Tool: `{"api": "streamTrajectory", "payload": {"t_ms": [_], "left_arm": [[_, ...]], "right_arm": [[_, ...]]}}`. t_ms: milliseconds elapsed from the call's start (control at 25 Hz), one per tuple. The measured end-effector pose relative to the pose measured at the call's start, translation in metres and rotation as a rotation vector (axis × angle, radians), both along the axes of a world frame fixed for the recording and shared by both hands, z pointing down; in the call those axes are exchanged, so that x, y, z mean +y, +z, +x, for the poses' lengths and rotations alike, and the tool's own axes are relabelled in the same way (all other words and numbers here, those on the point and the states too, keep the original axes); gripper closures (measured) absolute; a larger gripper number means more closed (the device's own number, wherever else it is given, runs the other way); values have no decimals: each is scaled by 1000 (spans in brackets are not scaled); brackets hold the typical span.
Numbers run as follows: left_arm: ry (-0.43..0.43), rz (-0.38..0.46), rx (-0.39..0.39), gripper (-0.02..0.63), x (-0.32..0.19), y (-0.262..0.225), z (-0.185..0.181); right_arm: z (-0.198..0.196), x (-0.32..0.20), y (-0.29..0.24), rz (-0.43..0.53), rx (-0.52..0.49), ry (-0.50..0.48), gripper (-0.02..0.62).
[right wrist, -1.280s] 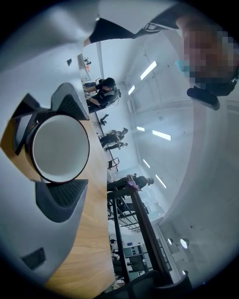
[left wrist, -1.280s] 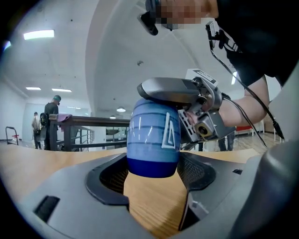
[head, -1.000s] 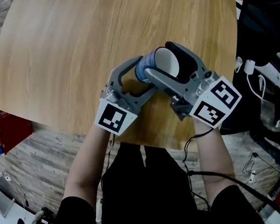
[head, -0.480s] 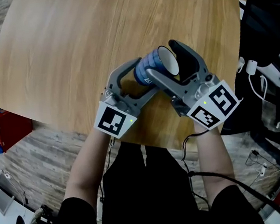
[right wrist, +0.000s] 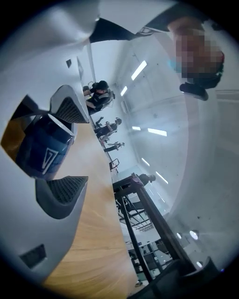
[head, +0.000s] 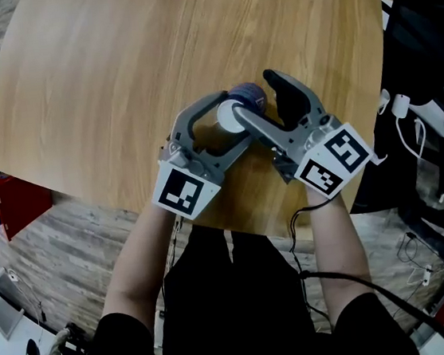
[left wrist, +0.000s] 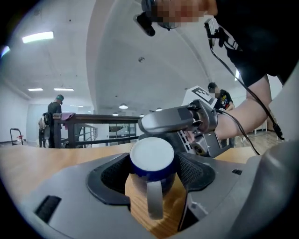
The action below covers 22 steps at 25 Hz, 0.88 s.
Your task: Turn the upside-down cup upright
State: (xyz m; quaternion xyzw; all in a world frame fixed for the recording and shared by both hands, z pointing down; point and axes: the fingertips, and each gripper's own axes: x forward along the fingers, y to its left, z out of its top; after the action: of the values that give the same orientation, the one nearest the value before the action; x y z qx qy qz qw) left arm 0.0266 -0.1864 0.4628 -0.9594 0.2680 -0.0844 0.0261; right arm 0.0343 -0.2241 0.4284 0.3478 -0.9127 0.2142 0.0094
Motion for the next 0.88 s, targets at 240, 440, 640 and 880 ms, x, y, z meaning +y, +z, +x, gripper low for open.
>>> {"api": "streamTrajectory", "payload": {"t_ms": [240, 440, 640, 880], "left_arm": [[0, 0, -20, 286, -2, 4, 7], [9, -26, -23, 287, -3, 5, 8], [23, -43, -32, 288, -2, 10, 13], [35, -43, -22, 288, -1, 13, 16]], "right_arm": [[-7, 4, 16, -55, -19, -31, 241], [-7, 4, 23, -99, -56, -34, 242], [-7, 4, 36, -143, -65, -19, 241], [-6, 5, 42, -163, -81, -4, 241]]}}
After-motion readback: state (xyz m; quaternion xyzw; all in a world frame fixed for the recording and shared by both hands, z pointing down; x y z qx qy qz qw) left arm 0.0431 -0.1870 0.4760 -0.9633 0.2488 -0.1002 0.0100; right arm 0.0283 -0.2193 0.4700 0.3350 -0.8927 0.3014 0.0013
